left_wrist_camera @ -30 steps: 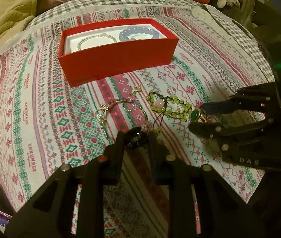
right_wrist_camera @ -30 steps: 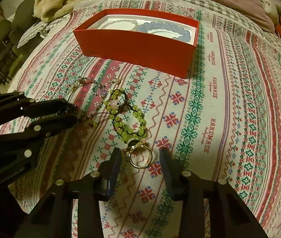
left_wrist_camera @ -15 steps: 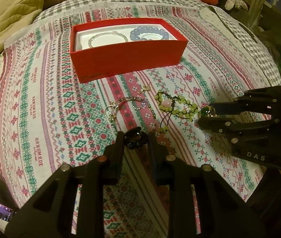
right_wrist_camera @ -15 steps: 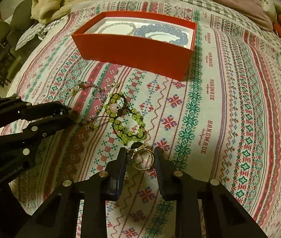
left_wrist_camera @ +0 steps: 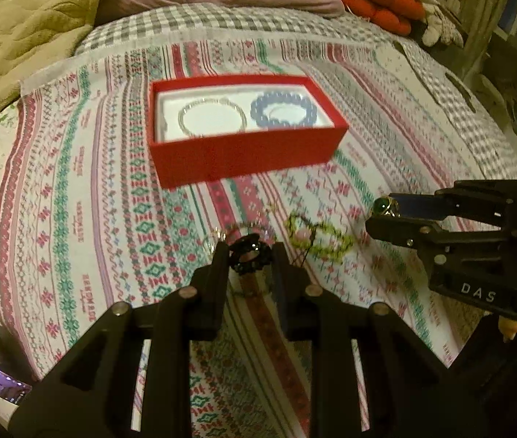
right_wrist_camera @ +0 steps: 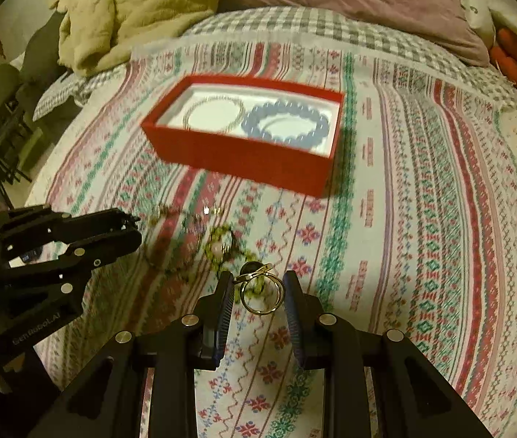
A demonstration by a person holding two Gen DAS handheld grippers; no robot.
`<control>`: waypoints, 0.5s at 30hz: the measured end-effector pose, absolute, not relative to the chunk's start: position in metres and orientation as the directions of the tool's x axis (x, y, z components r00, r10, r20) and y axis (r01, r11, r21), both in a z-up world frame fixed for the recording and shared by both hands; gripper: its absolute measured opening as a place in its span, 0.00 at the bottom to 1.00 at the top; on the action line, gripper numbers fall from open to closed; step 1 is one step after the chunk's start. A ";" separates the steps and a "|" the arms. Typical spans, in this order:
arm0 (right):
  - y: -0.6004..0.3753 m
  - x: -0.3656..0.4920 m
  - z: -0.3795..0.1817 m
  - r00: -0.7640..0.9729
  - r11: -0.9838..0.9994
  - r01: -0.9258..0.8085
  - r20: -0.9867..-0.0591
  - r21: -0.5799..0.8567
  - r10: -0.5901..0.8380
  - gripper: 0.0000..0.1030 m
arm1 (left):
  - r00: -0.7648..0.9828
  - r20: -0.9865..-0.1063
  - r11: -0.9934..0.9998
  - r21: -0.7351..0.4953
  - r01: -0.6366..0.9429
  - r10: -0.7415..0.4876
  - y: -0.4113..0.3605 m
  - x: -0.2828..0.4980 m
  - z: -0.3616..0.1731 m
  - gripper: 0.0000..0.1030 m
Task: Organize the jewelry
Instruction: 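Place the black ring and gold ring into the red box, open both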
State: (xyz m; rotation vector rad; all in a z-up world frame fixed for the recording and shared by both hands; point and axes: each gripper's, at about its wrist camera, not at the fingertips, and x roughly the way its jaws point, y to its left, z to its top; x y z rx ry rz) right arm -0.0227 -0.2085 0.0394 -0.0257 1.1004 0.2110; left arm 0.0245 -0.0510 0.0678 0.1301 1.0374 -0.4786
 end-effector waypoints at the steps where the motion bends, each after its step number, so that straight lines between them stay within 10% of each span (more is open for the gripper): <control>1: -0.210 -0.020 0.043 0.444 0.981 -0.176 -0.882 0.086 0.157 0.27 | 0.420 -0.849 0.891 -0.121 0.437 -0.321 -0.051 0.026 0.069 0.25; 15: -0.213 0.006 0.063 0.484 0.981 -0.143 -0.855 0.132 0.186 0.27 | 0.461 -0.834 0.914 -0.118 0.389 -0.304 -0.048 0.059 0.086 0.25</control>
